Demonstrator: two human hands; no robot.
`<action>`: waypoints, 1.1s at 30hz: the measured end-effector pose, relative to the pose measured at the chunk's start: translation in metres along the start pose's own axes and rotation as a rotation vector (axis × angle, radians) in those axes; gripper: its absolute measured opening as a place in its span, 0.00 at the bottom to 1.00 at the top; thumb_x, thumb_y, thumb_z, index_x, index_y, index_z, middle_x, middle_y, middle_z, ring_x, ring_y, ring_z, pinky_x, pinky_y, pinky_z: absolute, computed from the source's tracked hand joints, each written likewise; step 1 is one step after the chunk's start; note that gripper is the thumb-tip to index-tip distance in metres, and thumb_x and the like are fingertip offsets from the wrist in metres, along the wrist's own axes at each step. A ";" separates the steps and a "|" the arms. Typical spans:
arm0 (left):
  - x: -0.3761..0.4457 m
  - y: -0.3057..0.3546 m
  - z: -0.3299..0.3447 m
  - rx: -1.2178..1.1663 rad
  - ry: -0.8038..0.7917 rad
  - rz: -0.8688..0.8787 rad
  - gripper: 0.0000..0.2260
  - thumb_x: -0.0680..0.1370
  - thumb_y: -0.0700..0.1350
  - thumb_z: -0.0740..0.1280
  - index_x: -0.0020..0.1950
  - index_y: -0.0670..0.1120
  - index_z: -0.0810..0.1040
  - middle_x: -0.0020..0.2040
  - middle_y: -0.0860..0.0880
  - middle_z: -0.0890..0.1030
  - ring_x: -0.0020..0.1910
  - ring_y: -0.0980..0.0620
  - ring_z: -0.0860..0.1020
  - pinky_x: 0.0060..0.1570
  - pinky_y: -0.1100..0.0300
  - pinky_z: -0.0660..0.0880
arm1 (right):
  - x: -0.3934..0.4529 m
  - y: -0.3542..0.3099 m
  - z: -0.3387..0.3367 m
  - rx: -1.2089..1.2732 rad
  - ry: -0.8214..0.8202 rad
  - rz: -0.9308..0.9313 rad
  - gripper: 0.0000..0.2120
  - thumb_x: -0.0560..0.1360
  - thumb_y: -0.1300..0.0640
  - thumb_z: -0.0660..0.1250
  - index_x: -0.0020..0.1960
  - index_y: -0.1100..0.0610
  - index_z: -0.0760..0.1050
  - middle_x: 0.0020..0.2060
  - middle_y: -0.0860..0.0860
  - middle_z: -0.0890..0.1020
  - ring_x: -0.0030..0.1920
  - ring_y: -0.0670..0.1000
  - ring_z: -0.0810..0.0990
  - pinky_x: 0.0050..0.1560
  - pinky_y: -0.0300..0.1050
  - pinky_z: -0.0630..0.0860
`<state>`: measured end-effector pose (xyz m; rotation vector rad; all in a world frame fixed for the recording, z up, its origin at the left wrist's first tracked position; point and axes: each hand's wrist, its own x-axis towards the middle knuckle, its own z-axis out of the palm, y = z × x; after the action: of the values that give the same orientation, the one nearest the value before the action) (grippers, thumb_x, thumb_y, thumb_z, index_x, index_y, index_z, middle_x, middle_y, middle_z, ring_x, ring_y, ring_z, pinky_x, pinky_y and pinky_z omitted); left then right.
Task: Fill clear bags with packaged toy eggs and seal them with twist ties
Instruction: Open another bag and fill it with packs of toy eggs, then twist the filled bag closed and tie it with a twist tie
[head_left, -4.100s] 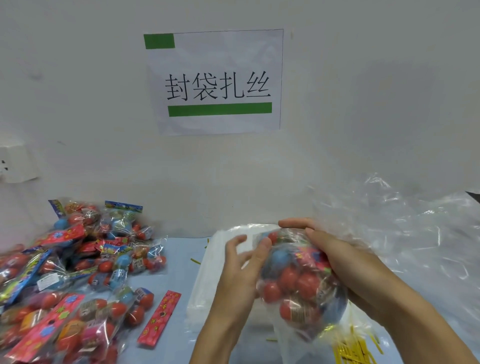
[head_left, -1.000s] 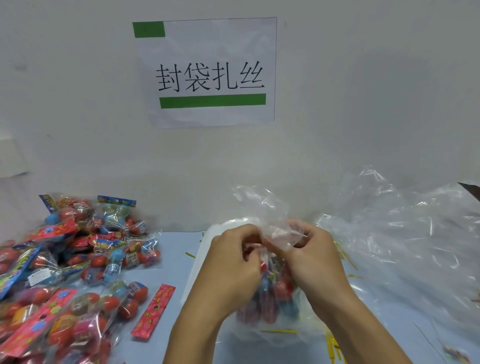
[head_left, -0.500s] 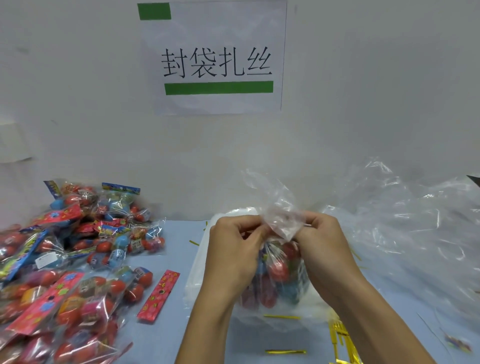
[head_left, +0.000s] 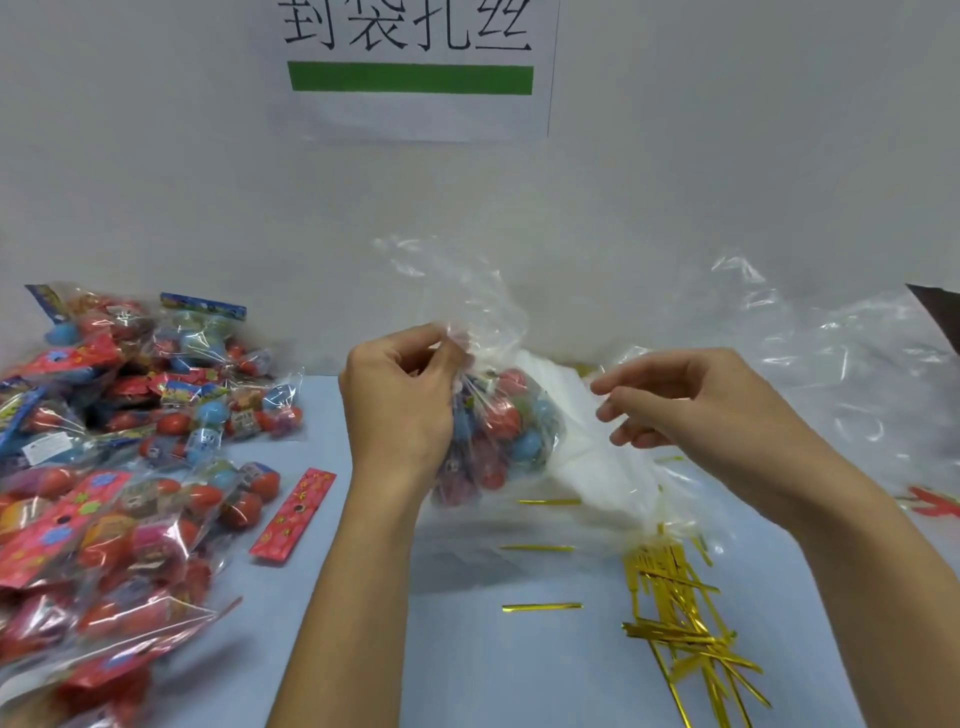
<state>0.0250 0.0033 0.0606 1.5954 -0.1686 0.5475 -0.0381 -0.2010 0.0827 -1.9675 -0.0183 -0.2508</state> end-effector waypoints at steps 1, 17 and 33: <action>0.000 0.000 0.001 0.015 0.022 0.013 0.09 0.78 0.44 0.72 0.39 0.42 0.85 0.33 0.42 0.82 0.32 0.53 0.72 0.35 0.54 0.73 | -0.006 0.005 0.000 -0.019 -0.012 0.008 0.12 0.78 0.66 0.66 0.45 0.54 0.85 0.37 0.51 0.87 0.35 0.48 0.85 0.38 0.36 0.80; -0.018 0.018 0.020 0.057 -0.035 0.177 0.18 0.78 0.40 0.70 0.30 0.40 0.70 0.30 0.49 0.61 0.34 0.52 0.59 0.31 0.58 0.57 | -0.014 0.052 0.003 -0.618 -0.299 0.270 0.06 0.72 0.59 0.73 0.36 0.53 0.84 0.32 0.50 0.86 0.32 0.45 0.84 0.34 0.34 0.77; -0.040 -0.018 -0.013 0.129 0.077 -0.005 0.17 0.75 0.38 0.73 0.31 0.57 0.79 0.32 0.51 0.77 0.34 0.55 0.71 0.35 0.64 0.71 | -0.007 0.063 0.041 -0.592 -0.252 0.162 0.05 0.71 0.55 0.77 0.38 0.48 0.82 0.37 0.45 0.82 0.37 0.43 0.81 0.36 0.34 0.74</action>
<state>-0.0056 0.0089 0.0266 1.6957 -0.0727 0.6260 -0.0303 -0.1885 0.0091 -2.5631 0.0580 0.1169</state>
